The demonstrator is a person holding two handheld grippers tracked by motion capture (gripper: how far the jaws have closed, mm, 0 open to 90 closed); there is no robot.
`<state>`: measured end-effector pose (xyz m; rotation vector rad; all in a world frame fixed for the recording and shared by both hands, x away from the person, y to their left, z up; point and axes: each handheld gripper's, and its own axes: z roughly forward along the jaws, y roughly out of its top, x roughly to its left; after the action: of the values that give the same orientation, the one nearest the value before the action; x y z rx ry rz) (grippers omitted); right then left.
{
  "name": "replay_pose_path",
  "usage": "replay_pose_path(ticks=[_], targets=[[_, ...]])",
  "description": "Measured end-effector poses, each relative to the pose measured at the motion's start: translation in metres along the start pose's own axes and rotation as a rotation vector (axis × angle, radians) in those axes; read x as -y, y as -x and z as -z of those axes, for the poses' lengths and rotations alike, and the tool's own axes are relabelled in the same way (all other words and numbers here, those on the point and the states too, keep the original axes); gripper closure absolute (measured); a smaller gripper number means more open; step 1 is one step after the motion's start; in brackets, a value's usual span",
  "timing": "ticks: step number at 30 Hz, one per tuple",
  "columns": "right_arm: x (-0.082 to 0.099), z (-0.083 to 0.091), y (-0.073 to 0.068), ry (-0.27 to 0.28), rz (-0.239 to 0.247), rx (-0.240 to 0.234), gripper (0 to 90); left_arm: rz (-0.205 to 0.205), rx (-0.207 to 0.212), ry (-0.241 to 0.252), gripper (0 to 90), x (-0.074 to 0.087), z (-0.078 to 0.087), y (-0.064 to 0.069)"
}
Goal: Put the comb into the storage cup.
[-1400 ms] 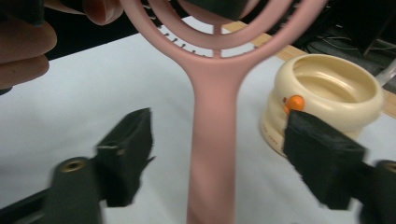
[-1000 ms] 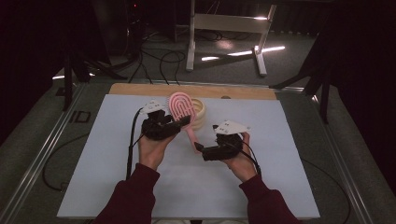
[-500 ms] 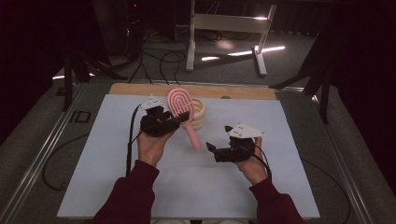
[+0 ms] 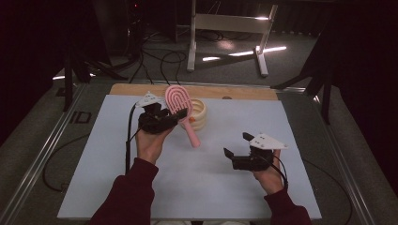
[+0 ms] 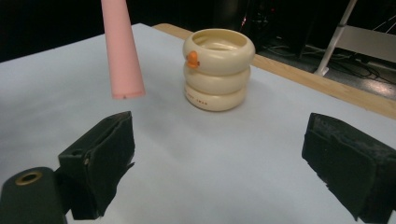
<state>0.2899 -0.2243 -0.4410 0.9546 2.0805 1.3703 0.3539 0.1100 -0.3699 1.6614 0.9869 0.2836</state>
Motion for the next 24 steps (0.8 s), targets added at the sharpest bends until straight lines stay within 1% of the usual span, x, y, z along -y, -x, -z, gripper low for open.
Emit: replay_pose_path(ticks=[2,5,7,10,13,15,19,24], targets=[[0.006,0.005,0.003,0.009,-0.01,0.003,9.4,0.003,0.001,0.005,64.6,-0.002,0.0,0.0],[0.015,0.01,0.009,0.015,-0.02,0.012,9.4,-0.005,-0.008,0.005,64.5,-0.005,-0.001,-0.001],[0.02,0.013,0.012,0.03,-0.032,0.009,9.4,-0.007,-0.012,0.008,64.6,-0.006,-0.001,-0.001],[0.025,0.018,0.015,0.042,-0.034,0.012,9.4,-0.011,-0.016,0.017,64.6,-0.008,0.0,-0.002],[0.028,0.023,0.018,0.057,-0.042,0.026,9.4,-0.01,-0.02,0.025,64.6,-0.01,0.001,-0.004],[0.031,0.025,0.018,0.066,-0.039,0.034,9.4,-0.012,-0.02,0.026,64.6,-0.011,0.001,-0.004],[0.035,0.027,0.018,0.059,-0.02,0.059,9.4,-0.016,-0.022,0.035,64.6,-0.013,0.002,-0.004],[0.04,0.03,0.018,0.066,-0.019,0.072,9.4,-0.032,-0.025,0.048,64.6,-0.017,0.004,-0.003]])
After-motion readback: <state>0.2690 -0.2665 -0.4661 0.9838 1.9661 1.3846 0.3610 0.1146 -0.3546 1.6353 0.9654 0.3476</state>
